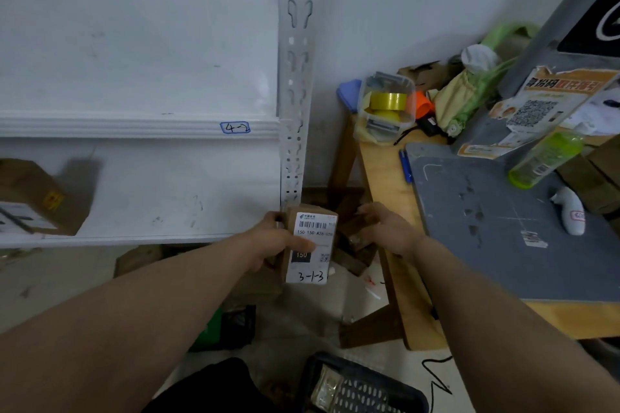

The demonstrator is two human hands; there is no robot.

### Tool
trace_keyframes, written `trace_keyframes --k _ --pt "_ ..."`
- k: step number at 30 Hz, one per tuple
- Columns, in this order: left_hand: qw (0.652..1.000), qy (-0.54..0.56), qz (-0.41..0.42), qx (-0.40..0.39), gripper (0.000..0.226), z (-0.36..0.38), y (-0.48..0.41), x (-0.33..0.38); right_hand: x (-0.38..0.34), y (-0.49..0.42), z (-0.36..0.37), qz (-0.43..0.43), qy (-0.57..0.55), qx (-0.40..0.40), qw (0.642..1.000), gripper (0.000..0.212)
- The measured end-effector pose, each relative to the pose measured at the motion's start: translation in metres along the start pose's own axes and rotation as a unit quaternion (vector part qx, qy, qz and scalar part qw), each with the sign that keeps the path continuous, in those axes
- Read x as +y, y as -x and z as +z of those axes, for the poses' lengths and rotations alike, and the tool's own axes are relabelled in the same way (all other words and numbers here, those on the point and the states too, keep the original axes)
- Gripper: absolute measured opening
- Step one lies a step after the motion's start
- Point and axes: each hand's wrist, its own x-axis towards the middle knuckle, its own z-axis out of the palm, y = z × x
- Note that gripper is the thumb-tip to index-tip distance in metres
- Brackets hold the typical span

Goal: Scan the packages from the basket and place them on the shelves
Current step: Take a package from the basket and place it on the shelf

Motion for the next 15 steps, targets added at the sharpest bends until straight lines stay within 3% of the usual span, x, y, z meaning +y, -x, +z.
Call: trace_keyframes --k 6,13,15 --pt "1.0 0.011 0.016 0.001 0.082 -0.063 0.03 -0.019 -0.09 0.008 0.057 -0.03 -0.019 -0.149 0.988 0.069" --pt "0.998 0.047 0.034 0.001 0.082 -0.189 0.09 -0.067 -0.201 0.025 0.155 -0.101 0.097 -0.204 0.969 0.081" --pt "0.997 0.065 0.036 -0.002 0.092 -0.233 0.108 -0.085 -0.235 0.038 0.189 -0.122 0.105 -0.217 0.963 0.079"
